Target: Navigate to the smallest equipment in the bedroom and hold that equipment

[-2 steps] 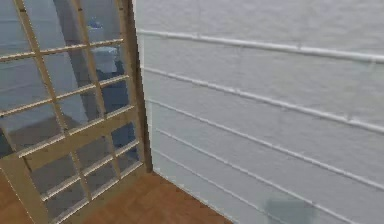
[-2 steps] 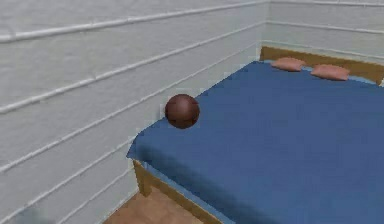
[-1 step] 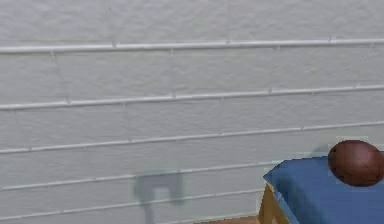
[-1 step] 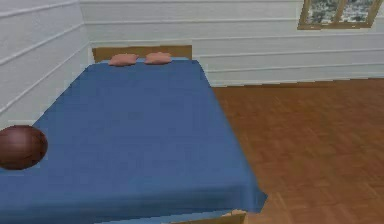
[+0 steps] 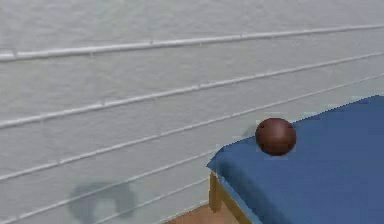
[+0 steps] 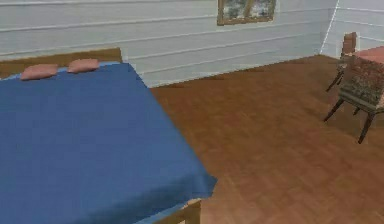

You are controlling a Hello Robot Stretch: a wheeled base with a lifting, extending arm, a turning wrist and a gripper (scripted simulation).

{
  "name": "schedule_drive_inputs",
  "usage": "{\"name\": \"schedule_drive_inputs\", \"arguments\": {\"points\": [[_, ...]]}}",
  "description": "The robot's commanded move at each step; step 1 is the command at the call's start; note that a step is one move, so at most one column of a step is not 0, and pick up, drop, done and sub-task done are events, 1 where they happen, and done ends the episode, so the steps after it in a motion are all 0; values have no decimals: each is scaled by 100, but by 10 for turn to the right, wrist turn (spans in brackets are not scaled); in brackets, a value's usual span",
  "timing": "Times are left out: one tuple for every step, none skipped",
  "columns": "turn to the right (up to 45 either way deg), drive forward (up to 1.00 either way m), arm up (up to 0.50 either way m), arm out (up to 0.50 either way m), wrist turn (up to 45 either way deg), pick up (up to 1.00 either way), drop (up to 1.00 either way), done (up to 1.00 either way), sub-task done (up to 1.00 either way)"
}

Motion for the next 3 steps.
{"name": "schedule_drive_inputs", "arguments": {"points": [[0, 55, 0, 0, 0, 0, 0, 0, 0], [-390, 0, 0, 0, 0, 0, 0, 0, 0], [0, 0, 50, 0, 0, 0, 0, 0, 0]]}}
